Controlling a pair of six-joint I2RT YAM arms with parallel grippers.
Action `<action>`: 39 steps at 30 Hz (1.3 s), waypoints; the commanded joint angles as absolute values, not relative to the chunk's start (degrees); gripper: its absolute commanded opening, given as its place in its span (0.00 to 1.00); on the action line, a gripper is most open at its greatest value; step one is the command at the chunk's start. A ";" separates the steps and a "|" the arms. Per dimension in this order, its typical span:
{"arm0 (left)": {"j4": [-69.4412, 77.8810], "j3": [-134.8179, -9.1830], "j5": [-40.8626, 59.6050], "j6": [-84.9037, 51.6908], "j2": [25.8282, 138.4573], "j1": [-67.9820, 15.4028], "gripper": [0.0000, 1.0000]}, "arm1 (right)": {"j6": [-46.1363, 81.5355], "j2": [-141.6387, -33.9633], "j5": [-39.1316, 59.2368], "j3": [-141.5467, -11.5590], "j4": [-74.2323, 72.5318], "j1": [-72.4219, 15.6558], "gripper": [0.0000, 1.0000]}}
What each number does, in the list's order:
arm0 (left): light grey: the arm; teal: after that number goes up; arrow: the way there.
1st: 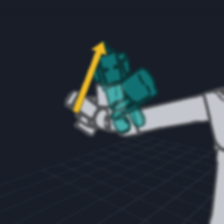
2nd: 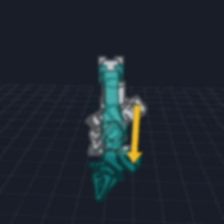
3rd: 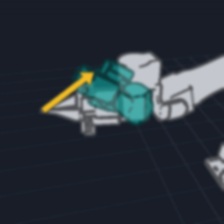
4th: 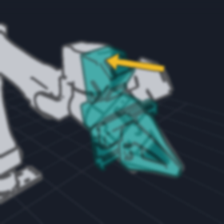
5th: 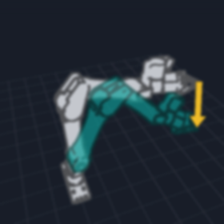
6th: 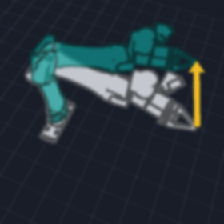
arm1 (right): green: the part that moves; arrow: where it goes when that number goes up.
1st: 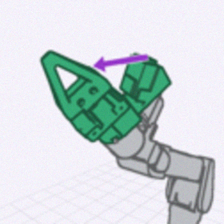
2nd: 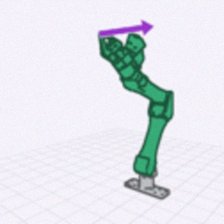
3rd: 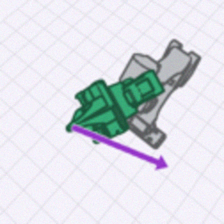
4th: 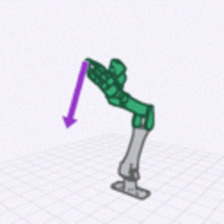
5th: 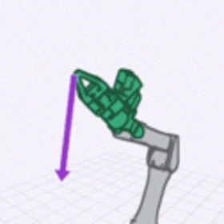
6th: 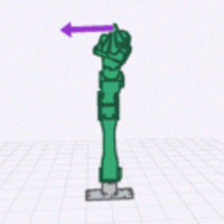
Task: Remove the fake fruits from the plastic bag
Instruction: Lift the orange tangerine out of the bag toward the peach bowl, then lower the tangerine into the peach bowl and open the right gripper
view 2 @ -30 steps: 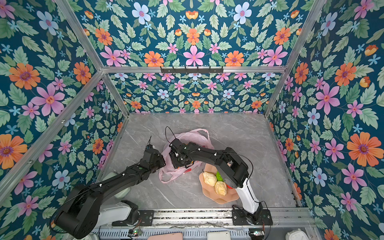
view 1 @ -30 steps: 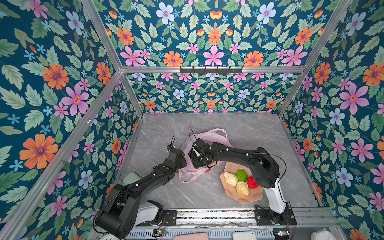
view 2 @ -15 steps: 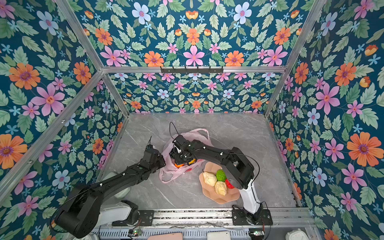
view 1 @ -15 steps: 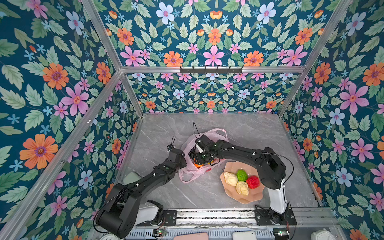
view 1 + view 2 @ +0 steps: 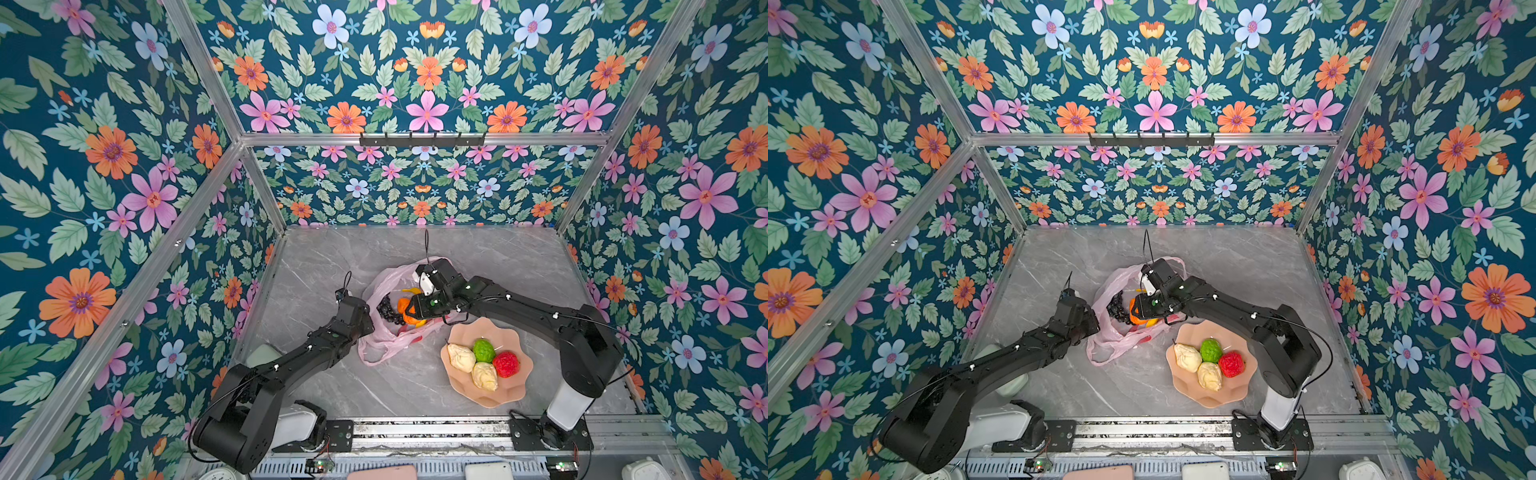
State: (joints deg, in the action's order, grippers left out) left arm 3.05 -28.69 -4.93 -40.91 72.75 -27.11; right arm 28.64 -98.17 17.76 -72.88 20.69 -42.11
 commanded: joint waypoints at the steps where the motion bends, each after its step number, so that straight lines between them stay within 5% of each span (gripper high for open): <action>1: 4.48 -28.53 -5.09 -40.78 72.88 -27.07 0.00 | 31.40 -95.57 20.12 -70.18 17.33 -40.70 0.37; 24: 6.59 -28.28 -3.78 -40.26 73.56 -27.03 0.00 | 44.47 -65.35 23.07 -38.50 11.47 -14.96 0.36; 39: 6.94 -28.52 -3.27 -40.68 74.39 -27.07 0.00 | 41.26 -58.22 23.46 -30.99 14.06 -11.66 0.37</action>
State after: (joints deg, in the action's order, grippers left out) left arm 5.93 -28.14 -3.60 -40.51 74.22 -27.11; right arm 41.80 -59.00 23.73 -31.62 13.72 -11.75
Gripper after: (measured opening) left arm 0.061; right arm 0.451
